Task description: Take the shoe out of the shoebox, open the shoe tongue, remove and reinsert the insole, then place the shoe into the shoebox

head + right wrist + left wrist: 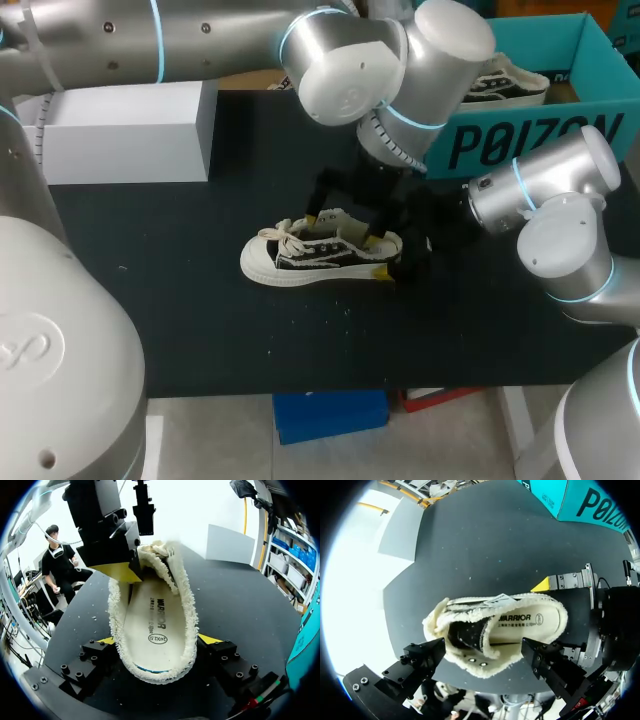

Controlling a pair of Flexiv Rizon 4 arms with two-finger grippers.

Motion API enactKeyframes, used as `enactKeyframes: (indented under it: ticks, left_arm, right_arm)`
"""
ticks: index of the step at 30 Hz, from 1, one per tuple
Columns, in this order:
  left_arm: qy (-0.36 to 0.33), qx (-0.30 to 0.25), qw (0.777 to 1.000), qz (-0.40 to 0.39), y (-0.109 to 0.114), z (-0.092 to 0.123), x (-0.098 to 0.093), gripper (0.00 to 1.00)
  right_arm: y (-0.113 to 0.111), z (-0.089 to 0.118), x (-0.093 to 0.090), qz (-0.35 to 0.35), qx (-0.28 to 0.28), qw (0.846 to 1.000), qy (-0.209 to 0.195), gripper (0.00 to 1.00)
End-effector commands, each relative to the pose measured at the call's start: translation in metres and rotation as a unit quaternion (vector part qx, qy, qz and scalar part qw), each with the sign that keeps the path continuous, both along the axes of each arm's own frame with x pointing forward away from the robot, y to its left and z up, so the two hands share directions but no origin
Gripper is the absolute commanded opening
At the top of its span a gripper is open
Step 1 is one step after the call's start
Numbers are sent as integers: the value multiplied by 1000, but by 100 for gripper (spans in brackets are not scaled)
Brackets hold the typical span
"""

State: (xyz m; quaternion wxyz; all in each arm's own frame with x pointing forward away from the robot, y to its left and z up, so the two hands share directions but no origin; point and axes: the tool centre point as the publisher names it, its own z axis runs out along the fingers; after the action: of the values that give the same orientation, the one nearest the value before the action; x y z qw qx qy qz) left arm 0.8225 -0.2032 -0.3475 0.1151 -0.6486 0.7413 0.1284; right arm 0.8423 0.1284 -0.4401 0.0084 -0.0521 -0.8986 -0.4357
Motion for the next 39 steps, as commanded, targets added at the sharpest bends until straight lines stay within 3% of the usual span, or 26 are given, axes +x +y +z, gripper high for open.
enactKeyframes:
  ticks: [1,17,18,19,21,22,39]
  left_arm:
    - [9,12,1000,-2,-3,-11,6,100]
    - [29,40,999,-1,10,-31,7,97]
    - [28,49,998,-3,12,-32,7,60]
    - [28,50,998,-4,12,-32,7,34]
    - [29,52,998,-4,13,-33,7,7]
    - [28,55,998,-5,13,-33,7,0]
    - [13,36,999,-14,16,-15,8,0]
  right_arm:
    - [2,-1,1,-1,-2,1000,1,0]
    - [2,-1,1,-1,-2,1000,1,0]
    - [2,-1,1,-1,-2,1000,1,0]
    - [2,-1,1,-1,-2,1000,1,0]
    - [2,-1,1,-1,-2,1000,1,0]
    - [2,-1,1,-1,-2,1000,1,0]
    - [2,-1,1,-1,-2,1000,1,0]
